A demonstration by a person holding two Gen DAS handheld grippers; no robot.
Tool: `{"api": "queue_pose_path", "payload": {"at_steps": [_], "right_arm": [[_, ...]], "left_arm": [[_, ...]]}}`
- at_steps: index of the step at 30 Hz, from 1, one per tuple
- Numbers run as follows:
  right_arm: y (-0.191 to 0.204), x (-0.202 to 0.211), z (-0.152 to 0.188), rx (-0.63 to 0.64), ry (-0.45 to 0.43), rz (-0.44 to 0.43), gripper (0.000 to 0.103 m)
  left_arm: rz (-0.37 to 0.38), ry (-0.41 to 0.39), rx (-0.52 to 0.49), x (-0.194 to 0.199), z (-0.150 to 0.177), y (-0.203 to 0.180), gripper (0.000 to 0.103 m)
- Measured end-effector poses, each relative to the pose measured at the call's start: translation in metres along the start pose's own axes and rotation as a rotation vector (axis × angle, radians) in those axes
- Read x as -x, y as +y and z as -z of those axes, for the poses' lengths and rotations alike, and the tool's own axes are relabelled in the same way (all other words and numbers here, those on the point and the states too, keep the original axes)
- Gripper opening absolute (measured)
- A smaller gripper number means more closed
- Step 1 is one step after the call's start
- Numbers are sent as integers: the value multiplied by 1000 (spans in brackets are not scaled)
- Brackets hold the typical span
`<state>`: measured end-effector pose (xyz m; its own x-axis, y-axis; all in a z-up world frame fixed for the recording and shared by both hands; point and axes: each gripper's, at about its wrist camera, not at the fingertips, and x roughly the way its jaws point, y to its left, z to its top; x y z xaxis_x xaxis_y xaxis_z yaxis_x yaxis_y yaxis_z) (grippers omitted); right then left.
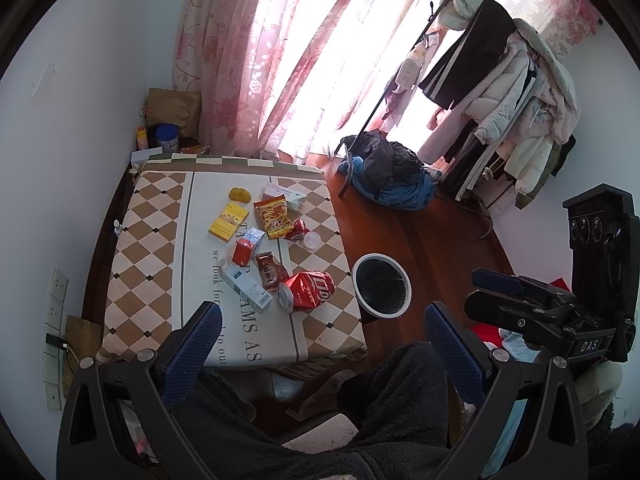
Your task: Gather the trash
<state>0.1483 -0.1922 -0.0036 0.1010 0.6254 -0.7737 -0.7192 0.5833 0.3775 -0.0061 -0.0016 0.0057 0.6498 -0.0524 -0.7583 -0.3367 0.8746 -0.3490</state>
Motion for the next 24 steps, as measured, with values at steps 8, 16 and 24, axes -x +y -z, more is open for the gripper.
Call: {"api": "queue_pose_path", "payload": {"at_steps": [8, 16, 24], "right_arm": [[2, -1, -3, 5, -3, 0, 103], [0, 1, -3, 7, -3, -1, 103], [-1, 2, -6, 7, -9, 0, 103]], "left_arm": [[-1, 0, -2, 0, -1, 1, 103], [-2, 2, 0, 0, -1, 3, 103], [-10, -8, -2, -1, 0, 3, 103]]}}
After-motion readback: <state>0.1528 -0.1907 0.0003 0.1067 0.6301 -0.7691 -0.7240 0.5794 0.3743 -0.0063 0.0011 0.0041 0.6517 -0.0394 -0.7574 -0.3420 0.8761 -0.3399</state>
